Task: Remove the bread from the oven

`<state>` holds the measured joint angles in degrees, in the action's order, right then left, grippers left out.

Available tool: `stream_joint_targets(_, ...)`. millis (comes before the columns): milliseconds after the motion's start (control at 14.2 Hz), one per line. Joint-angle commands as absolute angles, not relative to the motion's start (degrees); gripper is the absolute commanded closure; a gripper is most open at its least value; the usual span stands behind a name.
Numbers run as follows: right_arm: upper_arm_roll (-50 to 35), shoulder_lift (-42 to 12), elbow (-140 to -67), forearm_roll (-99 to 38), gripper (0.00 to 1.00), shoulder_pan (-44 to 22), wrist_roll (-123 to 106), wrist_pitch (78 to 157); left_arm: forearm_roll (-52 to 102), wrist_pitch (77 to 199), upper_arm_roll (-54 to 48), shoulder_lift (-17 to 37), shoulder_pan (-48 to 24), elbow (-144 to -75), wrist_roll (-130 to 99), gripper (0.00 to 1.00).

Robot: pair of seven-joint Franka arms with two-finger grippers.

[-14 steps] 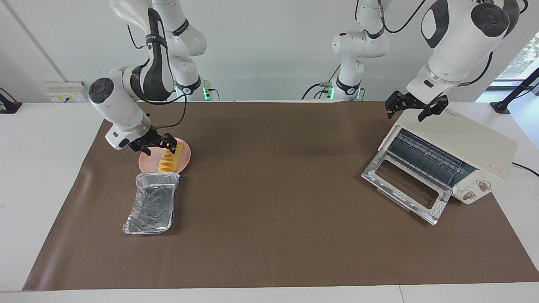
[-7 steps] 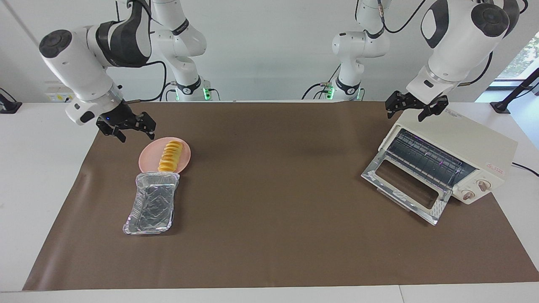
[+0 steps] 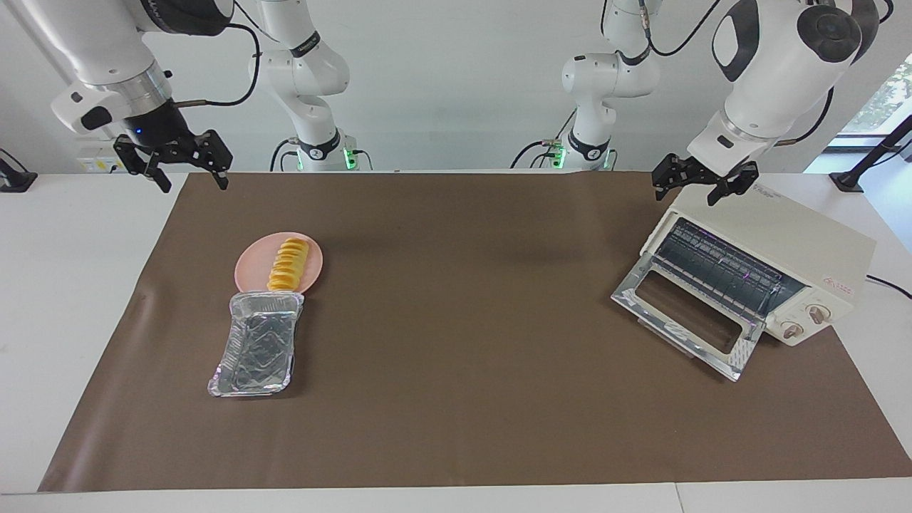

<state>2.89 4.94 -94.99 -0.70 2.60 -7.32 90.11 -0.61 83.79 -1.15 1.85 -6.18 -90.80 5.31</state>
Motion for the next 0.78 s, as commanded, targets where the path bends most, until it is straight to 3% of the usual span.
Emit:
stream_joint_targets(0, 2.4, 2.8, -93.2, 0.4, 0.0, 3.2, -7.1, 86.8, -1.0, 84.7, -1.6, 0.8, -5.4, -91.8, 5.5, 0.0)
stream_joint_targets(706, 2.4, 2.5, -93.6, 1.2, 0.0, 4.0, -6.7, 85.3, -1.0, 84.7, -1.6, 0.8, -5.4, -91.8, 5.5, 0.0)
